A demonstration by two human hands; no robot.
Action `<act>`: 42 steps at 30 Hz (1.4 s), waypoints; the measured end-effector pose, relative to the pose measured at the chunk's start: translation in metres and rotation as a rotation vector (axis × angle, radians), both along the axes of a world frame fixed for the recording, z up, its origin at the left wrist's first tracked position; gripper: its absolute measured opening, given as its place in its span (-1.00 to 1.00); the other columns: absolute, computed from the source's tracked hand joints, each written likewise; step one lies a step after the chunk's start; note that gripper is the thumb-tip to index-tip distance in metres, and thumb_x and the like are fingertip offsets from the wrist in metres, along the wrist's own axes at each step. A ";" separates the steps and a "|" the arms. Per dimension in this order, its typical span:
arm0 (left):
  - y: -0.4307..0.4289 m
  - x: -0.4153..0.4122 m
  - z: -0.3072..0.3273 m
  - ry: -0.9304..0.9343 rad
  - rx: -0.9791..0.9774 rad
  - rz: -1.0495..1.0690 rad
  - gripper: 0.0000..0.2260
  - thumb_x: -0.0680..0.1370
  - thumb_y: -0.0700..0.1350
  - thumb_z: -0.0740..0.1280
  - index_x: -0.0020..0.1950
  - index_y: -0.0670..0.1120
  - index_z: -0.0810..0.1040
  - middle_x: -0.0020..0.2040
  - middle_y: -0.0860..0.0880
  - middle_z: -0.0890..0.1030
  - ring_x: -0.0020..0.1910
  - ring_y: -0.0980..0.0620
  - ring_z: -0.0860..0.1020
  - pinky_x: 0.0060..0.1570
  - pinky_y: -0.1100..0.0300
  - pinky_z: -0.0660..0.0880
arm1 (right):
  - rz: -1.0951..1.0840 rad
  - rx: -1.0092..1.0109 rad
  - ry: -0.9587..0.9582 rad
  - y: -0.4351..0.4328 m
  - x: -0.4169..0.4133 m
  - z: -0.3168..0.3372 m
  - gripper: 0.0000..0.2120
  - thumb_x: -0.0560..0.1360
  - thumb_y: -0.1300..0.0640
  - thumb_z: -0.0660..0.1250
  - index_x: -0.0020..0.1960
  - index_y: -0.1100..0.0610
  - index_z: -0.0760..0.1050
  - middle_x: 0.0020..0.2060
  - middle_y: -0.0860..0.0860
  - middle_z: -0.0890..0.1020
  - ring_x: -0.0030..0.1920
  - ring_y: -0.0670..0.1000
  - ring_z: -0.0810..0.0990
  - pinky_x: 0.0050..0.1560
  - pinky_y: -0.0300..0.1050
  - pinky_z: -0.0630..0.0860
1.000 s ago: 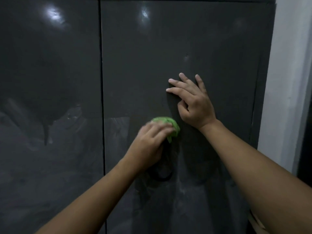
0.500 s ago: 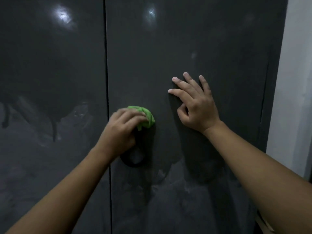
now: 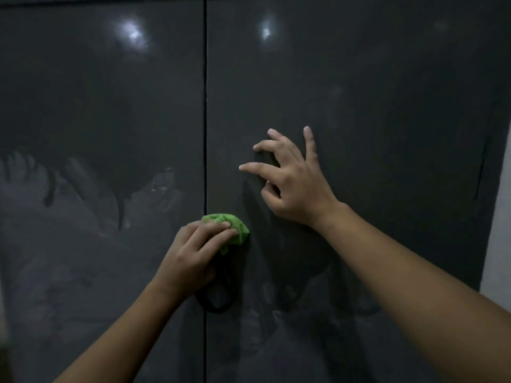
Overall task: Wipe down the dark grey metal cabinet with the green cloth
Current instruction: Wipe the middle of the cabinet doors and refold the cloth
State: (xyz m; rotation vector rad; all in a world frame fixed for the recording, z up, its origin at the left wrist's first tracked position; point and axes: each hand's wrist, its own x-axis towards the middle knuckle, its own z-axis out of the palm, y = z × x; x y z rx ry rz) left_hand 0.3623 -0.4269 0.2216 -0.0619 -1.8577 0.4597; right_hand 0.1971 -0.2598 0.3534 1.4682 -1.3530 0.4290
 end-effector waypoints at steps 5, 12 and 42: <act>-0.007 -0.001 0.060 0.327 0.251 -0.060 -0.58 0.38 -0.41 0.33 0.22 -0.20 0.63 0.19 -0.18 0.60 0.14 -0.11 0.51 0.21 0.07 0.43 | -0.105 -0.088 0.113 -0.015 -0.002 -0.012 -0.51 0.48 0.02 0.24 0.42 -0.12 0.49 0.49 0.01 0.41 0.59 0.17 0.17 0.50 0.47 -0.07; -0.005 -0.002 0.036 0.274 0.264 -0.076 -0.51 0.31 -0.41 0.31 0.22 -0.20 0.63 0.17 -0.16 0.60 0.14 -0.11 0.50 0.30 0.23 0.31 | -0.100 -0.144 0.134 -0.017 -0.001 -0.015 -0.50 0.47 0.03 0.25 0.41 -0.10 0.50 0.48 0.01 0.43 0.58 0.18 0.20 0.49 0.47 -0.01; -0.049 0.062 0.017 0.188 0.579 -0.185 -0.56 0.60 -0.06 0.12 0.44 -0.17 0.46 0.26 -0.10 0.53 0.25 0.07 0.41 0.32 0.35 0.26 | -0.016 0.060 0.361 -0.088 0.064 0.005 -0.57 0.52 -0.11 0.23 0.34 -0.02 0.55 0.20 -0.01 0.59 0.25 0.09 0.53 0.22 0.14 0.35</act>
